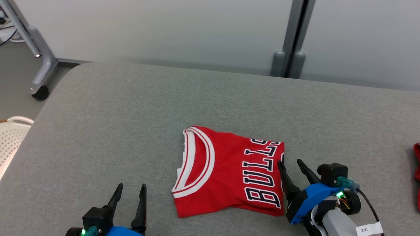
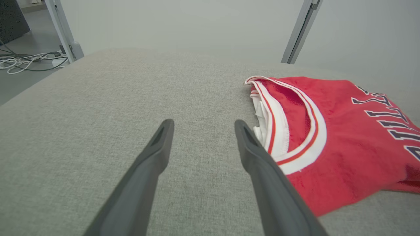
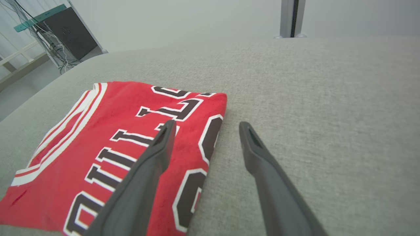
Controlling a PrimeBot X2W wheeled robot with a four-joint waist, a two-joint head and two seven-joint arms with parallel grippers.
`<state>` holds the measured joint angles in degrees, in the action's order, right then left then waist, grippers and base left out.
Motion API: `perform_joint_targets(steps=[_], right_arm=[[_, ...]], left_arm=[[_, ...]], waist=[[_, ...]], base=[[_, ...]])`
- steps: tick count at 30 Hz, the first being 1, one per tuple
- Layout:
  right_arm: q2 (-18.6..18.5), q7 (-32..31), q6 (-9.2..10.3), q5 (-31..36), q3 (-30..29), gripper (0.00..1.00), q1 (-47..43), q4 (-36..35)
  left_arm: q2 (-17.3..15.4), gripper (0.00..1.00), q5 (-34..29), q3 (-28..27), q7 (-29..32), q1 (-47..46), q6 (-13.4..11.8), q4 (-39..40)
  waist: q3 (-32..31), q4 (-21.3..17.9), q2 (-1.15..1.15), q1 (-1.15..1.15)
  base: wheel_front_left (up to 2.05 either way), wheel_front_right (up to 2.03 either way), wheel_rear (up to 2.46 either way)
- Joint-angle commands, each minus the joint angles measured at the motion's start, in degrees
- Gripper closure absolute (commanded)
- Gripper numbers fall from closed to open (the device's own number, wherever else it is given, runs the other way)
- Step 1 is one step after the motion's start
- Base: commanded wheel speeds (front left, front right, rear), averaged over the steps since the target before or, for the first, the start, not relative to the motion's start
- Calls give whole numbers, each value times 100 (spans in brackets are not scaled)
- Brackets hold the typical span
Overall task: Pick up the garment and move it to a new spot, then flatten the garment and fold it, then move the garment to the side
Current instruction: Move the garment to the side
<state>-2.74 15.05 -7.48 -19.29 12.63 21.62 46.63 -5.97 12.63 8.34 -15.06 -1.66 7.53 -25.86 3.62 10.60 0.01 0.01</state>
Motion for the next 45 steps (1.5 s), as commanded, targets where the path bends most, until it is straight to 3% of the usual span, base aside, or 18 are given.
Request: perform_joint_targets(steps=[1,5,6,7,8,11,16,33,39,45], right_arm=[[-30,15,-3,-67,9,0,154,275],[-31,8,-3,-316,153,0,297,1092],[-30,-19,-4,-401,287,5,302,1233],[-4,-36,-4,-550,419,59,256,1344],[13,-39,-4,-721,499,100,219,1373],[16,-39,-8,-864,665,100,232,1307],[-58,9,2,-806,426,100,285,714],[-28,15,-2,-736,654,100,-319,-805],[-25,17,-3,-630,570,100,-516,-1116],[-24,16,-3,-285,298,100,-427,-1415]], left_arm=[[-46,0,62,69,-12,-132,-9,27],[-131,0,212,185,-12,-141,-9,38],[-144,0,243,225,-12,-139,-9,56],[-151,0,260,247,-12,-138,-9,77],[-150,0,287,253,-12,-133,-9,88],[-144,0,318,285,-12,-101,-9,146],[-119,0,289,314,-12,-1,-9,248],[90,0,157,323,-13,100,-8,586],[18,0,102,423,-12,21,-8,699],[-90,0,233,520,-12,-6,-8,720]], waist=[[317,377,-1,-1],[375,557,-1,-1],[380,565,-1,-1],[383,555,-1,-1],[379,528,-1,-1],[345,349,-1,-1],[210,-257,-1,-1],[253,-3510,-1,-1],[463,-3974,-1,-1],[660,-3980,-1,-1]], base=[[0,0,0],[0,0,0],[0,0,0],[0,0,0],[0,0,0],[0,0,0],[0,0,0],[0,0,0],[0,0,0],[0,0,0]])
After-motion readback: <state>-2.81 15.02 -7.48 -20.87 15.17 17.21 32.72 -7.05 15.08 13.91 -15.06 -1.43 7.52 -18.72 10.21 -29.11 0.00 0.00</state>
